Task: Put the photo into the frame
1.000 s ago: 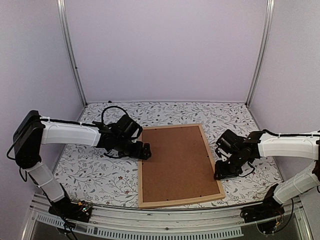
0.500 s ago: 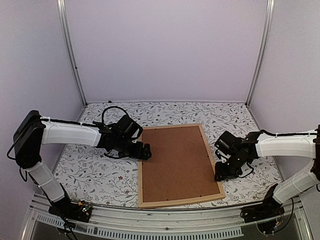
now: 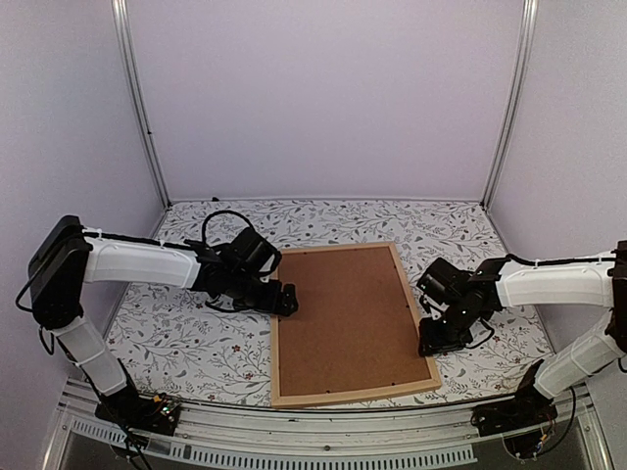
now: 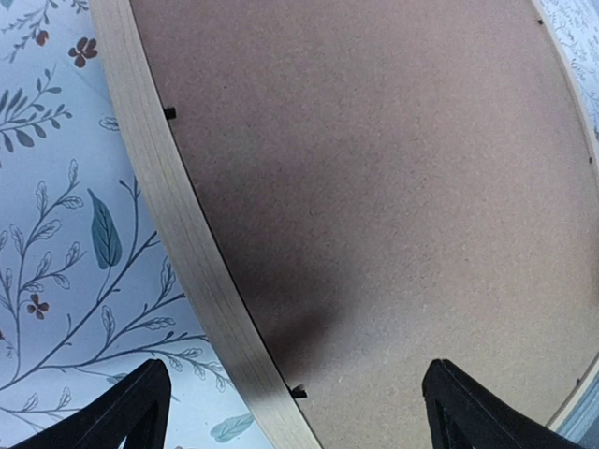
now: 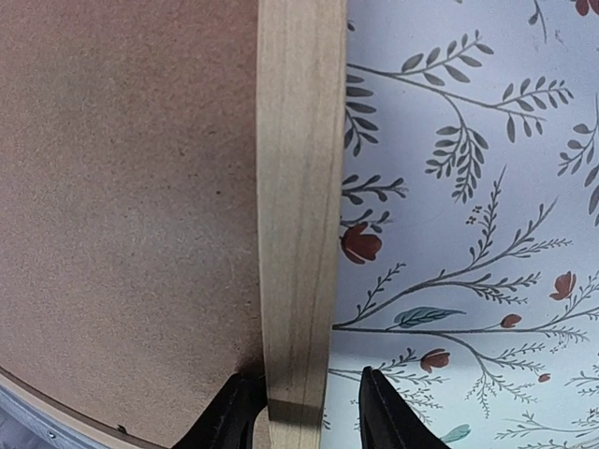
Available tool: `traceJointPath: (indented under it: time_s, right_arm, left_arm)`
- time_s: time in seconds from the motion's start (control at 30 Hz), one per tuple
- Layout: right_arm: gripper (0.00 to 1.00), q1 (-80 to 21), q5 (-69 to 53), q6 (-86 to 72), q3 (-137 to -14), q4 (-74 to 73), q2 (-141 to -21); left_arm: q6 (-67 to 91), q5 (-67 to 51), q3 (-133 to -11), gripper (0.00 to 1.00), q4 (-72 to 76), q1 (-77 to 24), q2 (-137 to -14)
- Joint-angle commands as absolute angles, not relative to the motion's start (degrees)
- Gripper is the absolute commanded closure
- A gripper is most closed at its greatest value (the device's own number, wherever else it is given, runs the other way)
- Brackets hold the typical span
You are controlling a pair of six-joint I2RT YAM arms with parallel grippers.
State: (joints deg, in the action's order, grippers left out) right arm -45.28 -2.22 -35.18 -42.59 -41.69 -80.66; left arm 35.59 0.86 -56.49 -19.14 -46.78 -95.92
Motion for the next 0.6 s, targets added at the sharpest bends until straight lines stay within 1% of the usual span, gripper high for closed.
traceJointPath:
  time_s: [0.0,0.17,0.37,0.5,0.57]
  right_arm:
    - [0.59,-46.0,-1.43,-36.02,-42.09,-41.34,-83.58]
    - [0.58,-47.5,-1.22,-36.25,-44.42,-41.31,-84.68]
    - [0.54,-47.23,-0.3,-36.31,-47.43,-42.96,-78.17]
    - [0.52,-46.06,-0.34,-36.32,-47.65,-44.1,-75.64]
    - [0.51,-45.62,1.5,-36.21,-47.48,-44.58,-75.27]
  left_arm:
    - [35.97,0.79,-55.81,0.04,-18.63,-48.16,-97.38]
    - [35.96,1.14,-56.16,0.04,-18.67,-48.69,-98.38]
    - [35.8,1.58,-56.33,0.04,-18.81,-48.69,-98.04]
    - [35.68,1.43,-56.62,0.04,-18.81,-48.69,-98.36]
    - [35.58,1.41,-56.73,0.04,-18.82,-48.69,-98.48]
